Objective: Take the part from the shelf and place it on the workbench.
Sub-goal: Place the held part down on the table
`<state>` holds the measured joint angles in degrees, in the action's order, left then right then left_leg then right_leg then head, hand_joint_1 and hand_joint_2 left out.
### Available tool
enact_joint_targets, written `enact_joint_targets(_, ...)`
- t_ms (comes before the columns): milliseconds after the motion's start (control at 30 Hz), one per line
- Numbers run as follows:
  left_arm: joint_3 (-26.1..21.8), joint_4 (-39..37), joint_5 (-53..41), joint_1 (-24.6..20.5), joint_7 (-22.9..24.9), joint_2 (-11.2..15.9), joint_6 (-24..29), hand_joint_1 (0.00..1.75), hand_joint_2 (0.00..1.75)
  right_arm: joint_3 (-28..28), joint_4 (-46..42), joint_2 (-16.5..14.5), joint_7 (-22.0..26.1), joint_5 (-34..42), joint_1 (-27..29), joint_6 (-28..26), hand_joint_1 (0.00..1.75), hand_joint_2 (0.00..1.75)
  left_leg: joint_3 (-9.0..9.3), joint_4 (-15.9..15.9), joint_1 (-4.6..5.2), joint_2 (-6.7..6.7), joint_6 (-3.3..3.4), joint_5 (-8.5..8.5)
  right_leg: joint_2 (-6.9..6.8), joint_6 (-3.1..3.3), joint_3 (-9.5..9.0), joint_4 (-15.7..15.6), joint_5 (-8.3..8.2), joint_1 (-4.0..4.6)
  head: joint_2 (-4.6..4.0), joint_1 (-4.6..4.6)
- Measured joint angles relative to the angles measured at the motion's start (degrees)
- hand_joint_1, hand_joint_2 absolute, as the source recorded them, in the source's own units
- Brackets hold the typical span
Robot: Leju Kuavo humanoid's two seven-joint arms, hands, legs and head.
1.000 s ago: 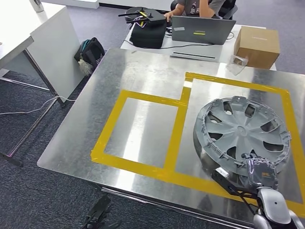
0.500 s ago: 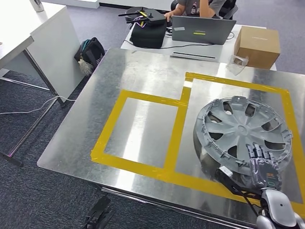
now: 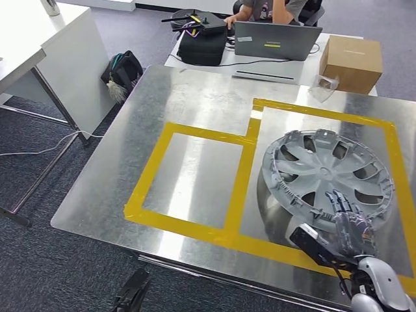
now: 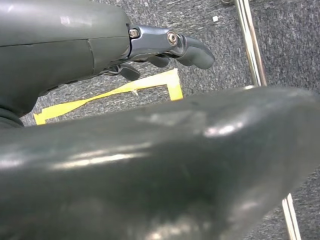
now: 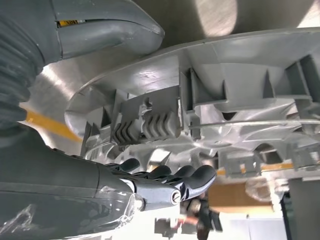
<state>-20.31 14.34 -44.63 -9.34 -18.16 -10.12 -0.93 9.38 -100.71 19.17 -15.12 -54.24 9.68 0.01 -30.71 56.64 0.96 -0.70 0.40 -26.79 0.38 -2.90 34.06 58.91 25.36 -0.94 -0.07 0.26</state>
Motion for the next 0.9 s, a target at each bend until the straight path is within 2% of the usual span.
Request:
enact_joint_targets(167,0.0,0.0,0.3,0.1,-0.5,0.1,-0.7,0.00,0.00,-0.5,-0.4,0.9,0.8,15.1,0.4,4.5,0.00,1.75,0.00,0.0,0.01,0.00,0.00,0.00,-0.01,0.00,-0.01,0.0,0.00,0.00,0.00,0.00)
enact_joint_targets(267,0.0,0.0,0.4,0.1,-0.6,0.3,-0.9,0.00,0.00,-1.7,-0.3,2.7,2.2,24.8,1.3,6.7,0.00,1.75,-0.01,0.0,0.01,-0.01,0.01,0.00,0.00,0.00,-0.01,0.0,0.00,-0.01,0.00,0.01)
enact_joint_targets(433,0.0,0.0,0.5,0.2,-0.7,0.6,-1.7,0.00,0.00,-3.0,-0.4,6.4,3.4,35.1,2.7,9.6,0.00,1.75,0.00,0.0,0.01,0.01,0.03,-0.02,0.01,-0.01,-0.02,-0.1,0.00,-0.01,0.00,0.01)
enact_joint_targets(600,0.0,0.0,0.6,0.2,-0.8,0.9,-1.9,0.00,0.00,-3.8,-0.7,9.6,4.3,39.5,3.4,10.4,0.00,1.75,0.00,0.0,0.01,0.00,0.03,-0.02,0.00,-0.01,-0.04,-0.1,0.00,-0.01,0.00,0.01)
enact_joint_targets(900,0.0,0.0,0.7,0.2,-0.8,1.0,-1.9,0.00,0.00,-4.1,-0.9,10.9,4.6,40.3,4.0,10.6,0.00,1.75,0.00,0.0,0.01,0.01,0.04,-0.02,0.01,-0.01,-0.04,-0.1,-0.01,-0.01,0.00,0.01)
